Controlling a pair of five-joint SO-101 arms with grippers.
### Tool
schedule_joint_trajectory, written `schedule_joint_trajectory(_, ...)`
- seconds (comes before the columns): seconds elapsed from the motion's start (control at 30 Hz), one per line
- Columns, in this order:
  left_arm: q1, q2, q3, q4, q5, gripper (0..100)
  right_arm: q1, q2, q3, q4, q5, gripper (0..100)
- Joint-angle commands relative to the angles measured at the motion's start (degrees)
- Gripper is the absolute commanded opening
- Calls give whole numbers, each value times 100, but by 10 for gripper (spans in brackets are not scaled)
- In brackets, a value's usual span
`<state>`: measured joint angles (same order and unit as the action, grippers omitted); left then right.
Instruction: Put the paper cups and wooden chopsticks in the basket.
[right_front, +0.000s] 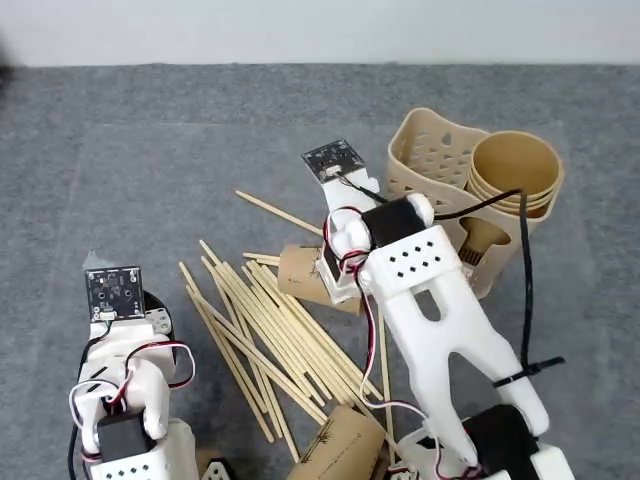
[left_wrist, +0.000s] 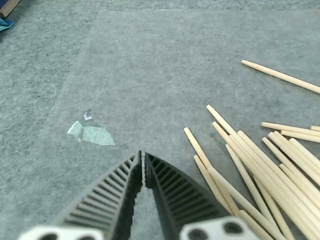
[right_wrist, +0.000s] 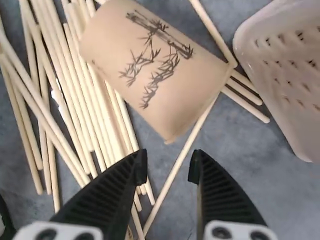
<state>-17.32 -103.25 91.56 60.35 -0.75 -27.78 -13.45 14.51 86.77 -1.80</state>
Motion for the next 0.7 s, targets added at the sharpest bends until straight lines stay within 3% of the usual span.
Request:
schedule_joint_trajectory(0.0,-9,-88,-207,-141,-62,15,66,-22,132,-523,-422,158)
schedule_joint_trajectory(0.37,-9,-88,-207,-141,-62,15,57,-13,747,-1596,-1213,157)
schedule_joint_trajectory(0.67,-9,-88,-207,-141,-62,15,189,-13,747,-1349,-1451,162)
